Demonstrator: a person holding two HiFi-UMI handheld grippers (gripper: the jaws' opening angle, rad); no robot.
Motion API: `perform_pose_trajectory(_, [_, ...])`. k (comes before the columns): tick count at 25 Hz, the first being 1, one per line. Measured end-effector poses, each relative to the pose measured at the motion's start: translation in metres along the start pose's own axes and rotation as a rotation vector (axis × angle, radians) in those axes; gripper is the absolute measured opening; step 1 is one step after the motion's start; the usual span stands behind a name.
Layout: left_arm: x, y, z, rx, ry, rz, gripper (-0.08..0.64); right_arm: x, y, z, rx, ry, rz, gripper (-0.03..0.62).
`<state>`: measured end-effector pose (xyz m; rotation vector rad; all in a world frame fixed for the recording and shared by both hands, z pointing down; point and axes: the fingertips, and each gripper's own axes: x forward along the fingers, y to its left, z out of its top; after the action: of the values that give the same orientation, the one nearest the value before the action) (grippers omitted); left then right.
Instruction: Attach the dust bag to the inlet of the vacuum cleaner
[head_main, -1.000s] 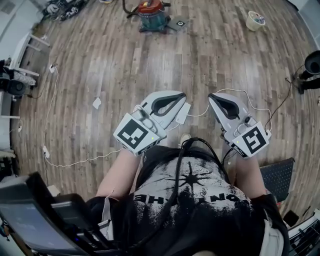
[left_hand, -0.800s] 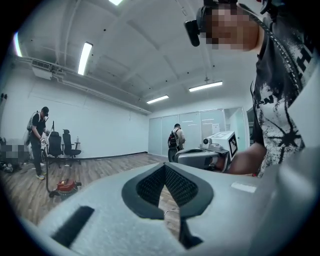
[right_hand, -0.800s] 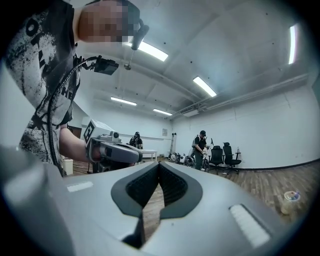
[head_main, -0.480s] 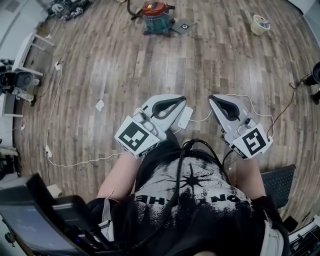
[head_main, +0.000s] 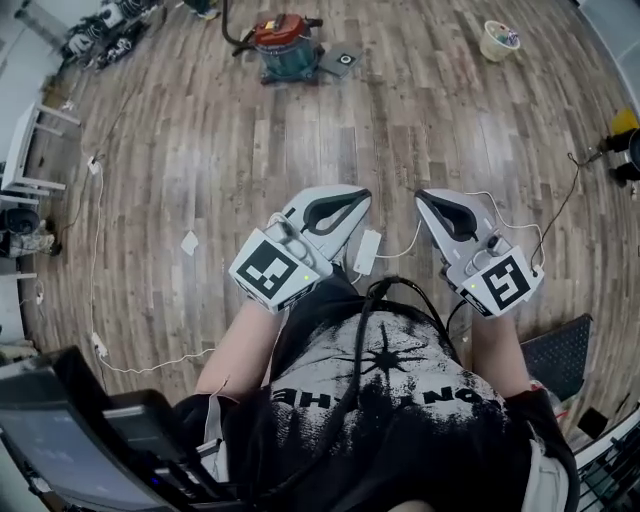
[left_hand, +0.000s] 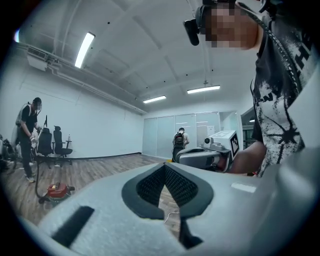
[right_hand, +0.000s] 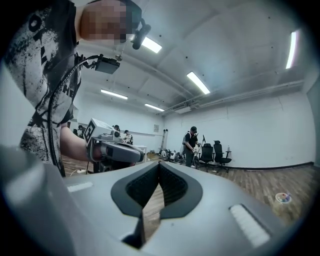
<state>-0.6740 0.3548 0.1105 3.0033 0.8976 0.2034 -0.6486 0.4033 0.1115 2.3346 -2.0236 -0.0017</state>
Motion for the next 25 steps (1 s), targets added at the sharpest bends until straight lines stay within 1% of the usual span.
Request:
perform_pose_trajectory(3, [0.009, 0.045, 0.009, 0.004, 0.007, -0.030, 0.002, 0.036, -0.025, 0.008, -0.003, 0.000, -0.031, 0.006])
perform_pose_trajectory(7, [0.021, 0.098, 0.022, 0.032, -0.022, -0.099, 0.002, 0.080, -0.061, 0.021, -0.024, -0.013, -0.093, 0.005])
perform_pose_trajectory(10, [0.023, 0.134, 0.024, 0.034, -0.010, -0.120, 0.002, 0.111, -0.078, 0.023, -0.027, -0.017, -0.126, 0.005])
perform_pose_trajectory(12, [0.024, 0.154, 0.023, 0.046, -0.036, -0.145, 0.000, 0.129, -0.085, 0.020, -0.026, -0.011, -0.142, 0.005])
perform_pose_trajectory(15, [0.022, 0.177, 0.020, 0.056, -0.056, -0.180, 0.000, 0.153, -0.090, 0.015, -0.027, 0.005, -0.158, 0.005])
perform_pose_trajectory(18, [0.018, 0.196, 0.012, 0.030, -0.020, -0.191, 0.002, 0.171, -0.093, 0.013, -0.033, 0.022, -0.169, 0.005])
perform_pose_trajectory(20, [0.018, 0.203, 0.008, 0.013, -0.018, -0.205, 0.002, 0.180, -0.095, 0.012, -0.039, 0.032, -0.174, 0.005])
perform_pose_trajectory(25, [0.023, 0.214, 0.012, 0.020, -0.044, -0.228, 0.000, 0.186, -0.105, 0.014, -0.050, 0.055, -0.192, 0.005])
